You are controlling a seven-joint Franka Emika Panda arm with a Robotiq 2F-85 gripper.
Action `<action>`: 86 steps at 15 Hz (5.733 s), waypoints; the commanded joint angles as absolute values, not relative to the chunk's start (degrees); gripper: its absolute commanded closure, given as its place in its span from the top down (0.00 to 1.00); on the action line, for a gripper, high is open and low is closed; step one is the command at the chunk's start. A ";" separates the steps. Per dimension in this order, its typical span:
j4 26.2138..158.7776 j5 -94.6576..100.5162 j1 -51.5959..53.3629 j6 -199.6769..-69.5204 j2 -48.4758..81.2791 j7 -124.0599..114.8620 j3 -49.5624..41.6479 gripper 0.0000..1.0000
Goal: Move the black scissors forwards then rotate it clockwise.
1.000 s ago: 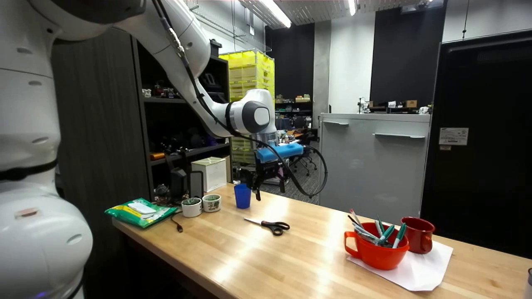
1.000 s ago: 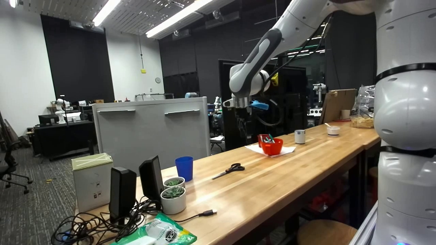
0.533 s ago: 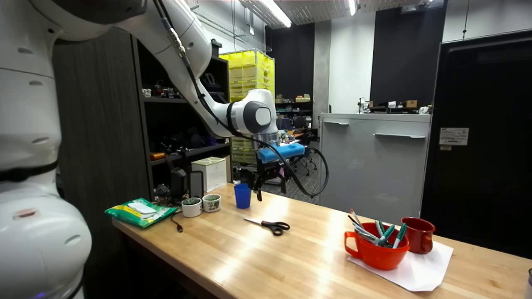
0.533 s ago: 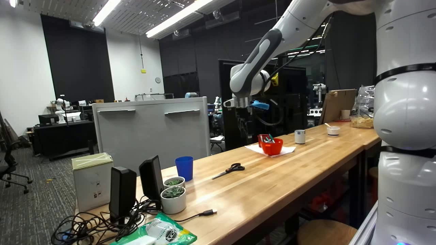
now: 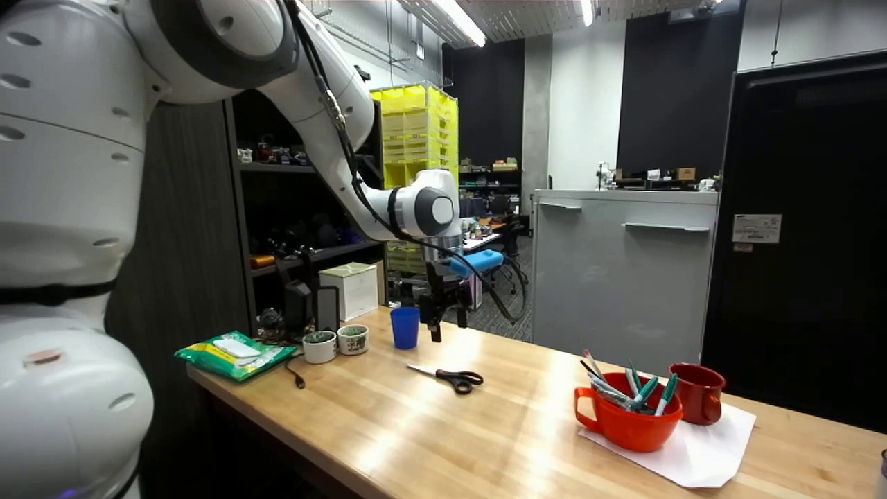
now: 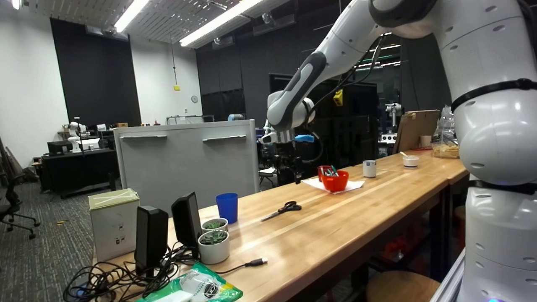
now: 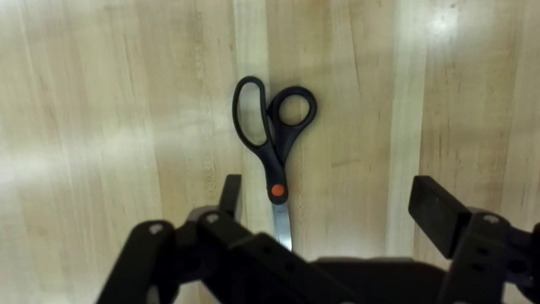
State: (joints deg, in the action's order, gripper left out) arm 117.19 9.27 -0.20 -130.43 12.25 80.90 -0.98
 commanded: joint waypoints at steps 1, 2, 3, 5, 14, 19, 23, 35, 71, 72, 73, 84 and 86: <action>112.35 9.17 -1.50 -129.46 17.27 88.54 1.35 1.00; 111.46 9.13 -1.69 -129.49 18.58 89.98 1.68 1.00; 110.79 9.18 -1.85 -129.45 19.63 91.16 1.99 1.00; 109.51 9.21 -2.14 -129.21 21.53 93.02 2.42 1.00; 108.07 8.32 -2.07 -127.42 24.84 94.31 4.31 1.00; 107.85 9.35 -1.86 -128.02 26.62 93.48 4.34 1.00; 107.81 9.88 -1.95 -128.60 27.97 93.37 4.03 1.00; 106.36 9.81 -2.26 -128.73 29.55 94.30 4.29 0.34; 128.37 12.11 -9.69 -117.67 2.22 86.30 -7.45 0.06; 129.04 12.66 -10.15 -118.56 2.27 87.04 -8.08 0.06; 129.50 13.50 -10.61 -120.07 2.69 88.01 -8.69 0.06; 124.41 9.28 -13.27 -133.40 15.28 100.10 -8.74 0.06; 123.14 8.61 -13.92 -134.54 17.29 101.54 -8.49 0.06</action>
